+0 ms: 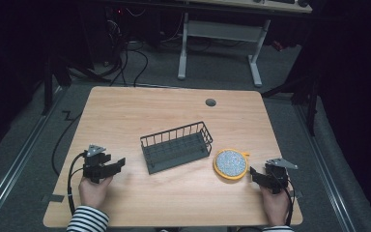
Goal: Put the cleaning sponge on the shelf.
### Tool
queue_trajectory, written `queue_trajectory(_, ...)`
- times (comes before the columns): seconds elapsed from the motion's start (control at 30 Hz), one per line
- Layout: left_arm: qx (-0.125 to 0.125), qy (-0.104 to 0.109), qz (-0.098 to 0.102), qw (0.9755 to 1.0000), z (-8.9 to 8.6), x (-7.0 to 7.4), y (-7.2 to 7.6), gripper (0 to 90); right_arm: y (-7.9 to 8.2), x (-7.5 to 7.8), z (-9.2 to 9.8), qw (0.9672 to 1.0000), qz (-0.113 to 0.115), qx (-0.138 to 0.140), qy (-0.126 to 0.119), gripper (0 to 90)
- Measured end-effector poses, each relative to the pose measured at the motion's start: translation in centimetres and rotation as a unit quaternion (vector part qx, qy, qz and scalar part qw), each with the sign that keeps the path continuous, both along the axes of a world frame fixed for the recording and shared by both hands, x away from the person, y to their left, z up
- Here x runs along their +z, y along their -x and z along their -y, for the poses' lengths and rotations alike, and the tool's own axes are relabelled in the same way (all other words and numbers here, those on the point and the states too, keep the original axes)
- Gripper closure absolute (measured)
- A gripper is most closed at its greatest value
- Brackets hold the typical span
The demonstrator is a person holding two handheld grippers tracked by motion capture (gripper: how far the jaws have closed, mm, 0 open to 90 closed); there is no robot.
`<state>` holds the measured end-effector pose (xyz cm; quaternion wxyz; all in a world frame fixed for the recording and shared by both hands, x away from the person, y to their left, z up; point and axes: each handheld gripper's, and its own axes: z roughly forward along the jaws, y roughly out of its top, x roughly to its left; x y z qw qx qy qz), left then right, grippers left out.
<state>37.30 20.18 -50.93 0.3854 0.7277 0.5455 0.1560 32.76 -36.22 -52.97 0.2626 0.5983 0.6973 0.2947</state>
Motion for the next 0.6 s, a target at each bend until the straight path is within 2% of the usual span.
queue_trajectory(0.17, 0.006, -0.017, -0.013, 0.9997, 0.3, -1.1, -0.2, 36.7, 0.0, 0.0, 0.0, 1.0, 0.0, 0.0, 0.0, 32.5)
queue_trajectory(0.5, 0.014, -0.045, -0.008, 0.9989, 0.9, -2.0, -0.5, 36.5, 0.0, 0.0, 0.0, 1.0, -0.001, 0.0, 0.001, 32.4)
queue_trajectory(0.6, 0.016, -0.047, -0.003, 0.9988, 1.0, -2.1, -0.5, 36.4, 0.0, 0.0, 0.0, 1.0, -0.001, 0.0, 0.001, 32.4)
